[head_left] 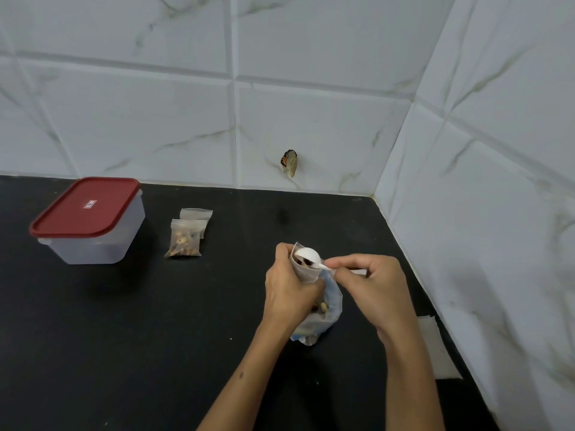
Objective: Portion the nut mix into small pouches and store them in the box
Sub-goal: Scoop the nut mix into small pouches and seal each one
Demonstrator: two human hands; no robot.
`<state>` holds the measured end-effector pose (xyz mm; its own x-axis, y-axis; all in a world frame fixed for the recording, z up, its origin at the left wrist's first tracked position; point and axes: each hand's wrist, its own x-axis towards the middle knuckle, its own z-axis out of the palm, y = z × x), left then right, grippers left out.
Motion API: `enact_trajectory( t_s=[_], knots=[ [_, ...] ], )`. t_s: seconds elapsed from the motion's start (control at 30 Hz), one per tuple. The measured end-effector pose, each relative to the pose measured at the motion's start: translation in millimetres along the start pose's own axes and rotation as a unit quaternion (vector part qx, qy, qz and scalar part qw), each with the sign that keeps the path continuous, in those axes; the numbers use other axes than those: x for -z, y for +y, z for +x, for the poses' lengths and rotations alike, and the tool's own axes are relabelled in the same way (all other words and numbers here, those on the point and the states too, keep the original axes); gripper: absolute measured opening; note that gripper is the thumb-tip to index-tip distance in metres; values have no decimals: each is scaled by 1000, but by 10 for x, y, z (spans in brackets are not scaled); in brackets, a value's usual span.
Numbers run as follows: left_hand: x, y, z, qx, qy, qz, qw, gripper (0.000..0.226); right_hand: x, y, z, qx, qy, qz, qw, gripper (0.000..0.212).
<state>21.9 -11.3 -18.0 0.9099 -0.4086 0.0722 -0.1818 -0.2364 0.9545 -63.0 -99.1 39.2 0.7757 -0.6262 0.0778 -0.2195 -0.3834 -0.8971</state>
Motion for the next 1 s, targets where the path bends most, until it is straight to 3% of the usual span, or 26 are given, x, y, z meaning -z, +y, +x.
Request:
enact_trajectory(
  t_s=[0.2,0.47,0.57,0.67,0.77,0.9,1.0],
  knots=[
    [-27,-23,12,-10,-2,-3,1000,44,-54,14,30,-3,15,-10,1000,15],
    [7,-14,47,-1,-2,7,1000,47,-64,-12,64,28,52,-4,998,27],
    [17,-1,49,3,1,13,1000,45,-62,-19,97,8,55,75,996,23],
    [27,-10,61,9,7,14,1000,43,-91,63,152,-39,114,156,980,22],
    [59,-30,66,21,3,9,1000,50,-179,263,207,-55,146,66,986,22],
    [127,-63,73,24,8,-15,1000,62,-348,582,248,-81,35,-95,992,18],
    [223,-60,87,60,-1,-101,993,54,-439,687,265,-108,-25,-154,982,18]
  ],
)
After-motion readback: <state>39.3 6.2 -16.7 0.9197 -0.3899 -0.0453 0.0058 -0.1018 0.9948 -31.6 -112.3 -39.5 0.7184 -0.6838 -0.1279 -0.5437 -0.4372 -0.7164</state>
